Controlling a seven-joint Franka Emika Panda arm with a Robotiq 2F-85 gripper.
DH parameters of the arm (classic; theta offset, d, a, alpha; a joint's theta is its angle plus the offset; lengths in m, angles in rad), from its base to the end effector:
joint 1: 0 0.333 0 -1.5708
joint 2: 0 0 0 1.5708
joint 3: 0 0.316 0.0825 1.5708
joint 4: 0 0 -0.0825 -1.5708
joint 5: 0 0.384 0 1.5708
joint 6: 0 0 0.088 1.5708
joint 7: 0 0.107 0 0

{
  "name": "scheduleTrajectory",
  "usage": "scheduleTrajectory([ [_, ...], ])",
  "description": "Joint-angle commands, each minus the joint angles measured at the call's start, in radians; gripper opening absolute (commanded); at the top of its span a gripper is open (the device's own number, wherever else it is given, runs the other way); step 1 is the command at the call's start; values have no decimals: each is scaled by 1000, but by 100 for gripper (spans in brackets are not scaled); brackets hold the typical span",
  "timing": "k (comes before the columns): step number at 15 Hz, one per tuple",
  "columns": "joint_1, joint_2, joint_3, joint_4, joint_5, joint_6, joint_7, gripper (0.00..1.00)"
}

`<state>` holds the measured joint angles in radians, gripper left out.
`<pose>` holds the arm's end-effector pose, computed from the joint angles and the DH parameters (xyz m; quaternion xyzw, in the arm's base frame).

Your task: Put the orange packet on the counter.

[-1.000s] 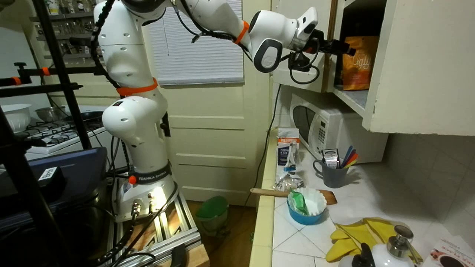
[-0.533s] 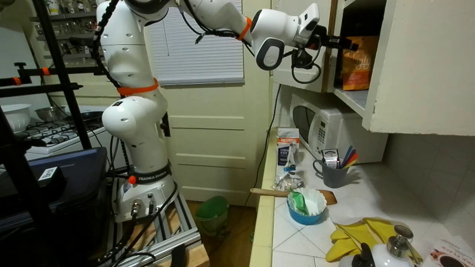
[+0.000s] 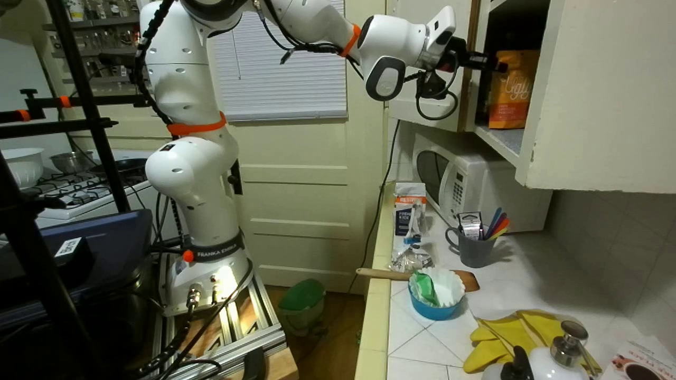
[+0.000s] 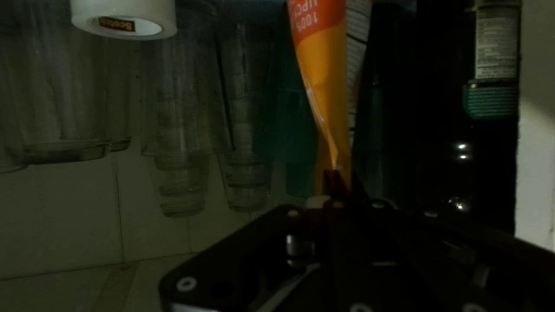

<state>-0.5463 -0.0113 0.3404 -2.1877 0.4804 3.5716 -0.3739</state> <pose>0.5311 -0.1689 0.5554 0.7612 -0.1650 0.6156 0.1196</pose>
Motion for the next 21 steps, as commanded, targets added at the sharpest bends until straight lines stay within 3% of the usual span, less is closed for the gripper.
scheduleTrajectory([
  [1, -8, -64, -10, -26, -5, -41, -8, 1],
  [4, -10, -160, -54, -55, -89, -190, 63, 1],
  [6, 31, -227, -127, -62, -124, -344, 64, 1],
  [14, 93, -513, -395, -191, -73, -781, -281, 1],
  [15, 208, -557, -528, -220, -211, -820, -204, 1],
  [19, 233, -705, -628, -296, -349, -998, -172, 1],
  [21, 185, -733, -631, -335, -441, -1043, -115, 1],
])
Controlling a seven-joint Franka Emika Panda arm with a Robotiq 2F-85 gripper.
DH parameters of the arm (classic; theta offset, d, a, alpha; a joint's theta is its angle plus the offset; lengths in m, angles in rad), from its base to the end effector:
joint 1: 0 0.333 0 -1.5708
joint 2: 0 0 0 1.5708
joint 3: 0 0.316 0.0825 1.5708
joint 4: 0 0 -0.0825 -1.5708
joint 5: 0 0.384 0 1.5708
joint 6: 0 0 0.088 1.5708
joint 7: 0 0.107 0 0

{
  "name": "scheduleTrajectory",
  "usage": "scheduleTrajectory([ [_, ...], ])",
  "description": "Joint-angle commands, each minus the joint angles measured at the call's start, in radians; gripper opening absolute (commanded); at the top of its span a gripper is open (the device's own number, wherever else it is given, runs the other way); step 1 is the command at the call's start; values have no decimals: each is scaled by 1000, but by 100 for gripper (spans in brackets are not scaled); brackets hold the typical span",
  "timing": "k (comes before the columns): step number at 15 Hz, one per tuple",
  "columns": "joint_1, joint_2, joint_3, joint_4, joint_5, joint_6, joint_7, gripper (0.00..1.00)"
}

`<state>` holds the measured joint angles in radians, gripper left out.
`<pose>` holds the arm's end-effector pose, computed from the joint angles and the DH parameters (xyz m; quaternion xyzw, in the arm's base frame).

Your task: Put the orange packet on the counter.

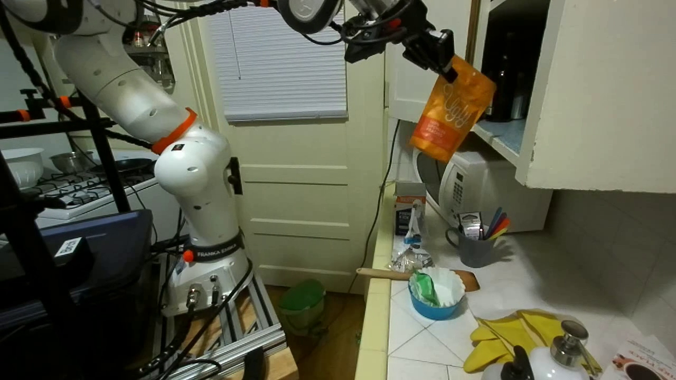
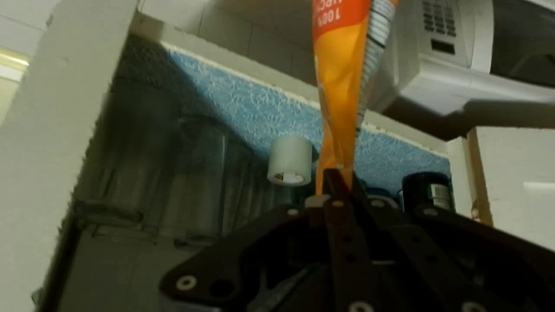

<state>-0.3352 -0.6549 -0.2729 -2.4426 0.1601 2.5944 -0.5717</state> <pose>0.3220 -0.2568 0.6094 0.9125 -0.0702 0.3943 0.0829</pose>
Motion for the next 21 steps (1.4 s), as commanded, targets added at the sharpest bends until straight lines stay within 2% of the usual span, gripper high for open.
scheduleTrajectory([
  [1, -44, -100, -19, -103, -167, -62, 107, 1],
  [3, -86, -114, -16, -138, -252, -78, 164, 1],
  [8, -276, -69, 57, -215, -511, -32, 369, 1],
  [11, -401, -38, 124, -249, -651, -4, 527, 1],
  [15, -586, 25, 250, -267, -838, 34, 785, 1],
  [16, -490, -17, 183, -258, -764, -25, 671, 3],
  [18, -546, 10, 222, -263, -813, 0, 746, 3],
  [21, -563, 19, 247, -266, -829, 9, 784, 1],
])
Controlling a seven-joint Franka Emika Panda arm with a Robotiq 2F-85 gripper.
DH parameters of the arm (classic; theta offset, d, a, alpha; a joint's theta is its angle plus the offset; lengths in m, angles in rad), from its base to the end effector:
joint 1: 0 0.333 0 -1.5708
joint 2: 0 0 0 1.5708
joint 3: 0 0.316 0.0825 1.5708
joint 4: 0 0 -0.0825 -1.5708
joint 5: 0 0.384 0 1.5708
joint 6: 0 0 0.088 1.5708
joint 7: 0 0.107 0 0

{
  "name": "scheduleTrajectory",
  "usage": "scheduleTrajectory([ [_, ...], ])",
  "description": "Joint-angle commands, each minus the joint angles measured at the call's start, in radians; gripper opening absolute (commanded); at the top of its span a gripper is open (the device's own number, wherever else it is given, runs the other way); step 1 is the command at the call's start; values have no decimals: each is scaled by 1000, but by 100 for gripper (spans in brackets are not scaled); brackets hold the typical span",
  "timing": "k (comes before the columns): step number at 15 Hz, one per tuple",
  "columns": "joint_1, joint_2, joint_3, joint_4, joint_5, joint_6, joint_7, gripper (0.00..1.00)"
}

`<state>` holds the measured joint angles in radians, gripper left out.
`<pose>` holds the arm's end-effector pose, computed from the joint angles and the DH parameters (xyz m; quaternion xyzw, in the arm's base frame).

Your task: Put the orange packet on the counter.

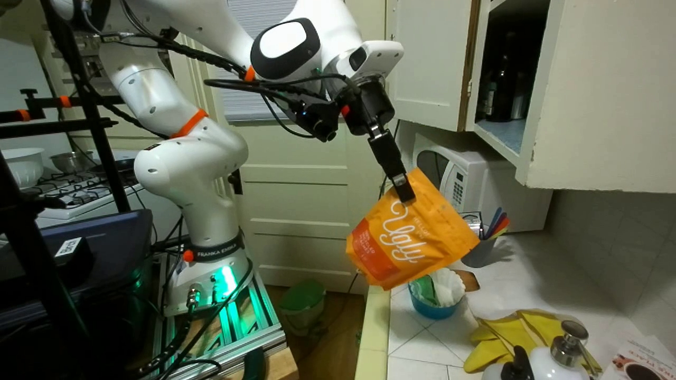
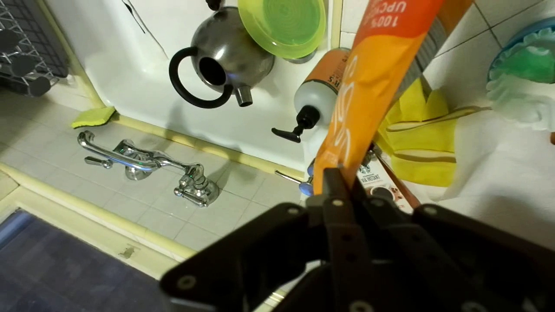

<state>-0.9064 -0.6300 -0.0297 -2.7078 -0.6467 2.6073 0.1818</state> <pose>0.2379 -0.3019 0.4711 0.8948 -0.2978 0.1523 0.2959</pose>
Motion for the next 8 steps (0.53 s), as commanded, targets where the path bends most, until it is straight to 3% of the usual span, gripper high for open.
scheduleTrajectory([
  [1, -6, -5, 17, -6, -38, 2, 55, 1],
  [5, -37, 22, 43, -7, -86, -9, 113, 1],
  [6, 9, 8, 5, 0, -49, -11, 66, 1],
  [8, 12, 13, 3, 0, -53, -11, 73, 3],
])
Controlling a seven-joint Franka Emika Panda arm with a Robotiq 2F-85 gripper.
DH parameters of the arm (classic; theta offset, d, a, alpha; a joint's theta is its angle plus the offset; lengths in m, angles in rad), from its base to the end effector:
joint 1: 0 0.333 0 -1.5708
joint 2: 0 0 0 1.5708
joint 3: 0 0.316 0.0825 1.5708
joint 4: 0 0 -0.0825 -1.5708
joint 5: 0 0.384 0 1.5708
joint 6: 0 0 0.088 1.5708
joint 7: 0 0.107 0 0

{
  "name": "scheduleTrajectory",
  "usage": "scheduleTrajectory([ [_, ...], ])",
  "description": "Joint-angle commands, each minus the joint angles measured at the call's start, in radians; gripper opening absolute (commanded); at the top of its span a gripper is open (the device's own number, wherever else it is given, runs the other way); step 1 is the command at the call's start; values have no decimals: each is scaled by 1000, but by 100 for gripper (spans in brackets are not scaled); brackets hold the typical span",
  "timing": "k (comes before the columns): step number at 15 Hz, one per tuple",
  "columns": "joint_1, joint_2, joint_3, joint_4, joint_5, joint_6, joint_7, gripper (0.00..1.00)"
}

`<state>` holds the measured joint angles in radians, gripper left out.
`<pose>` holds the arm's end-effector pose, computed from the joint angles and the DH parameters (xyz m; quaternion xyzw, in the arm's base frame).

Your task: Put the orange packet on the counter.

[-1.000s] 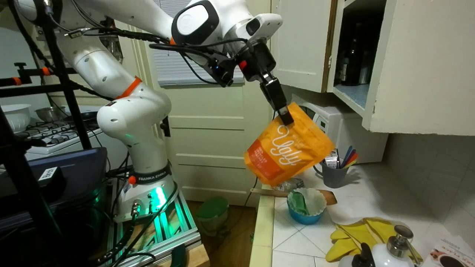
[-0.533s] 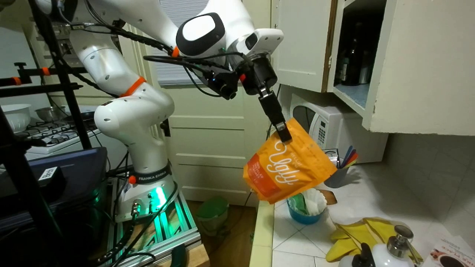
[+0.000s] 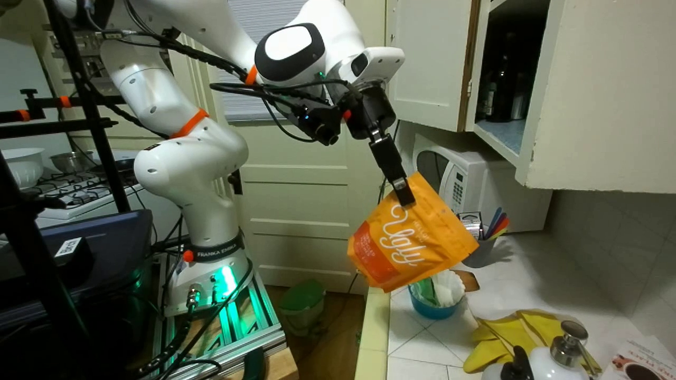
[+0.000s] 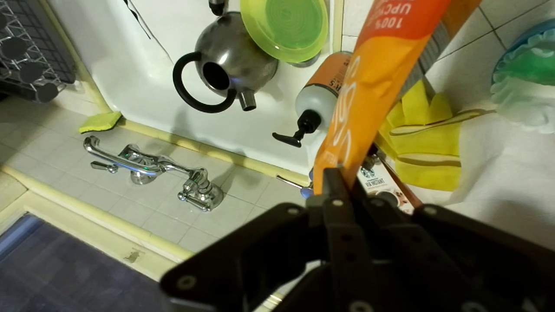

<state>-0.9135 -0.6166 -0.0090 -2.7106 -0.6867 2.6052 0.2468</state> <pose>0.2431 -0.2990 0.4638 0.8907 -0.3057 0.1468 0.3028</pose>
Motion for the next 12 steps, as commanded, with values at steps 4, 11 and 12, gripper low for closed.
scheduleTrajectory([
  [4, 0, 3, -9, -10, -25, 27, 71, 1],
  [11, -171, 85, 56, -43, -264, 334, 357, 1],
  [12, -218, 87, 81, -43, -335, 382, 432, 1],
])
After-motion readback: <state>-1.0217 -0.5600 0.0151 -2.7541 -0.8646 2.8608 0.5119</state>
